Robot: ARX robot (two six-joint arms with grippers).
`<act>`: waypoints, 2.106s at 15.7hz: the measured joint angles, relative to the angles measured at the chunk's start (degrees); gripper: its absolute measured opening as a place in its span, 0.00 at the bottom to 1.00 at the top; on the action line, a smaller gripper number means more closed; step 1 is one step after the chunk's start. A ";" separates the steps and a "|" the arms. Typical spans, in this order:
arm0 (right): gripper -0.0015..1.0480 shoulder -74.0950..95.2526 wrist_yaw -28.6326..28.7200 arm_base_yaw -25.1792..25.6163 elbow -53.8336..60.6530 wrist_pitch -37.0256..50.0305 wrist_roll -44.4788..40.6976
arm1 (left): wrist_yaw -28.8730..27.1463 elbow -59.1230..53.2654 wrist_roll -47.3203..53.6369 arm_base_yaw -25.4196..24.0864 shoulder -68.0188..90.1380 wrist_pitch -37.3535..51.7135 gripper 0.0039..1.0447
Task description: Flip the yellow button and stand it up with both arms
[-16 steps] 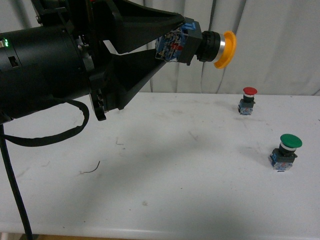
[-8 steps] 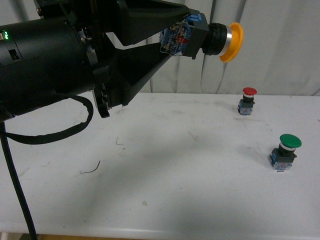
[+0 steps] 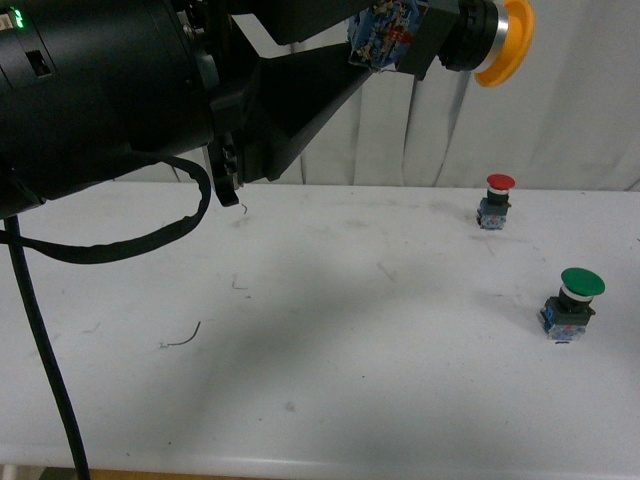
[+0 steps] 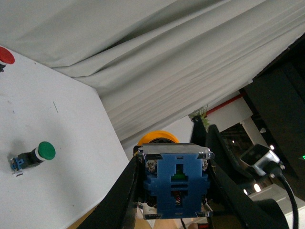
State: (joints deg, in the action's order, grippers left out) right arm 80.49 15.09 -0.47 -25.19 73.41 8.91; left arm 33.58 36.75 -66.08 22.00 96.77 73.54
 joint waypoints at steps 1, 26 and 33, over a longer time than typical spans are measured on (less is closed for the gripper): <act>0.94 3.32 1.75 -1.77 -3.69 -0.31 2.29 | -0.24 0.02 0.22 0.31 -0.24 0.04 0.32; 0.94 15.61 24.59 -11.26 -9.25 0.11 82.16 | -3.80 -1.53 4.94 4.81 -2.78 0.00 0.32; 0.94 14.01 25.20 -12.57 -8.92 0.35 81.90 | -4.44 -1.51 4.98 4.87 -1.46 0.00 0.32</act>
State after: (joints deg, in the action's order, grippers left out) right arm 94.50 40.29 -13.04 -34.11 73.76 90.80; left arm 29.15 35.24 -61.10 26.87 95.31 73.54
